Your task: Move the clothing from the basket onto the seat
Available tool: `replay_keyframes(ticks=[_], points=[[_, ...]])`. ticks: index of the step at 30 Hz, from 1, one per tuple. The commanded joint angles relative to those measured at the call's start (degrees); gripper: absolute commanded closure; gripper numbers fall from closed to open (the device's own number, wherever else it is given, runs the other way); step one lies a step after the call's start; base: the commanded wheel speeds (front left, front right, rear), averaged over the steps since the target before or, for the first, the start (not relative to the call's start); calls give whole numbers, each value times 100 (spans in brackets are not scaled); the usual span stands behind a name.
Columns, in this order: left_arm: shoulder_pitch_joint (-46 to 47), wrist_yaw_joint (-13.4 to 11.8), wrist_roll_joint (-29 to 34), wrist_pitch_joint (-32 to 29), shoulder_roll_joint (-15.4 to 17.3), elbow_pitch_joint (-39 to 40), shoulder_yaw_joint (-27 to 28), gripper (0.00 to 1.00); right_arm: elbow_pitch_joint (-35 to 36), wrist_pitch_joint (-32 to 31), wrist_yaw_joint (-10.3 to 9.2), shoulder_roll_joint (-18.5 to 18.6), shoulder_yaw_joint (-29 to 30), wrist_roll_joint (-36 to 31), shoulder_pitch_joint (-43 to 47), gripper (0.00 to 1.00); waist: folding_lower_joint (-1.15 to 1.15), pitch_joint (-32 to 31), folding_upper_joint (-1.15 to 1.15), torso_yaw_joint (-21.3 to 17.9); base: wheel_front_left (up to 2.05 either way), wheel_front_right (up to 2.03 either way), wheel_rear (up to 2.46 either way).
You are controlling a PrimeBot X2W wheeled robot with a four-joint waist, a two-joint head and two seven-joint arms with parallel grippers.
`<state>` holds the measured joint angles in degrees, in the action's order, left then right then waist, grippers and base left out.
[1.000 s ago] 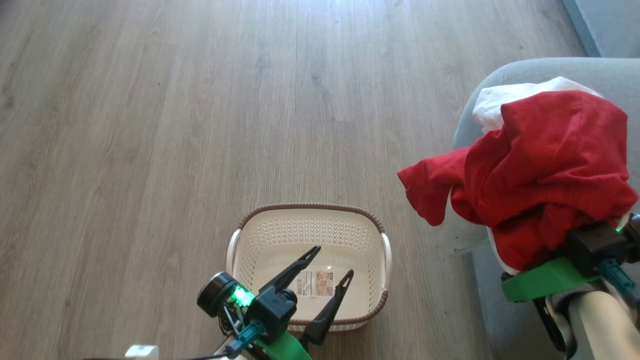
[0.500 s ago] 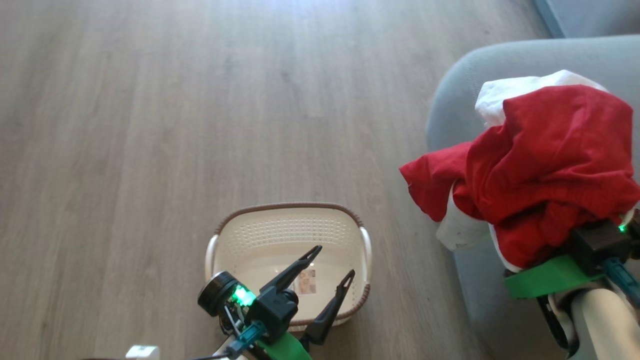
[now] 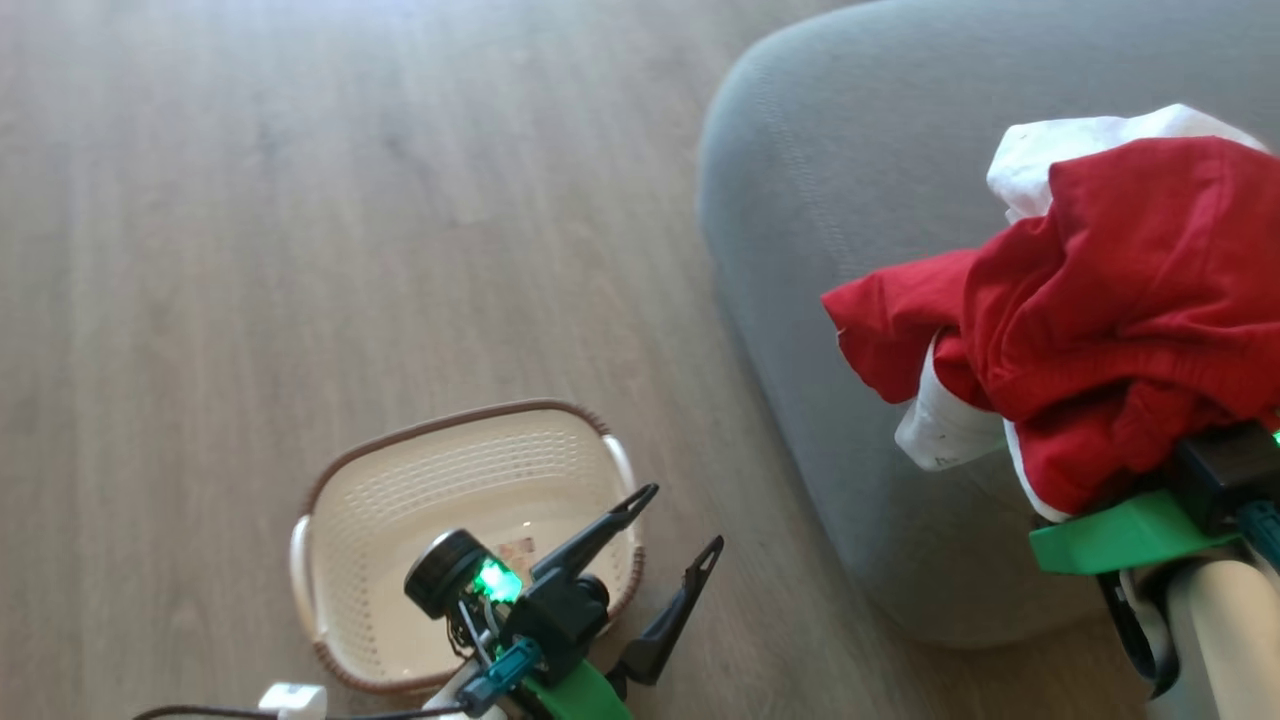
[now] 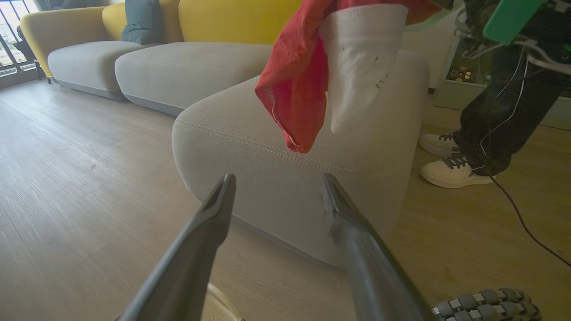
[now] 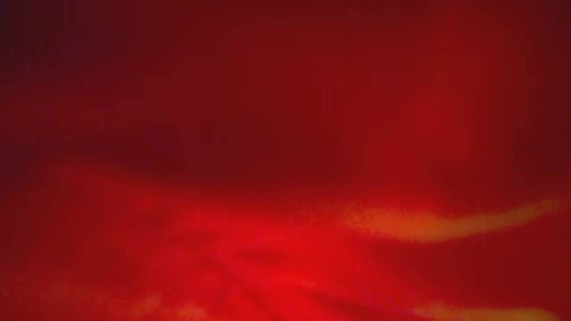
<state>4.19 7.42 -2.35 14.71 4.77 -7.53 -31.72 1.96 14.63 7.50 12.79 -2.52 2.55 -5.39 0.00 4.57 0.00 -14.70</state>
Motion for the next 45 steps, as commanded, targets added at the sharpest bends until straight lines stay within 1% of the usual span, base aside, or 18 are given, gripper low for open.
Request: replay_keyframes(ticks=[1,6,13,14,22,31,35,40,42,45], points=[[271,7,51,29,15,227,116,0,254,37,-1,26,-25,-26,-197,100,0,68,0,-387,0,0,0],[331,7,52,29,10,238,37,0,283,37,-1,-19,158,-28,-116,100,0,97,0,-755,0,0,0],[324,4,75,29,-39,305,81,0,322,37,-1,-33,296,-21,-69,100,0,77,0,-1258,0,0,0],[331,4,83,29,-47,300,50,0,343,37,-1,-38,343,-17,-61,100,0,91,0,-1282,0,0,0],[566,5,59,29,-54,238,-369,0,554,37,-1,-158,652,-47,96,100,0,162,0,-1371,0,0,0],[600,6,-1,29,-48,214,-492,0,614,37,-1,-236,760,-73,180,100,0,151,0,-1378,0,0,0],[551,6,3,29,-40,215,-435,0,548,37,-1,-165,772,-123,86,100,0,151,0,-1372,0,0,0],[462,6,64,29,-35,249,-271,0,398,37,-1,-11,857,-126,-239,100,0,216,0,-1384,0,0,0],[459,6,103,29,-18,279,-251,0,305,37,-1,72,990,-114,-377,100,0,347,0,-1327,0,0,0],[576,6,144,29,94,326,-300,0,268,37,-1,124,1258,-39,-633,100,0,663,0,-1187,0,0,0]])
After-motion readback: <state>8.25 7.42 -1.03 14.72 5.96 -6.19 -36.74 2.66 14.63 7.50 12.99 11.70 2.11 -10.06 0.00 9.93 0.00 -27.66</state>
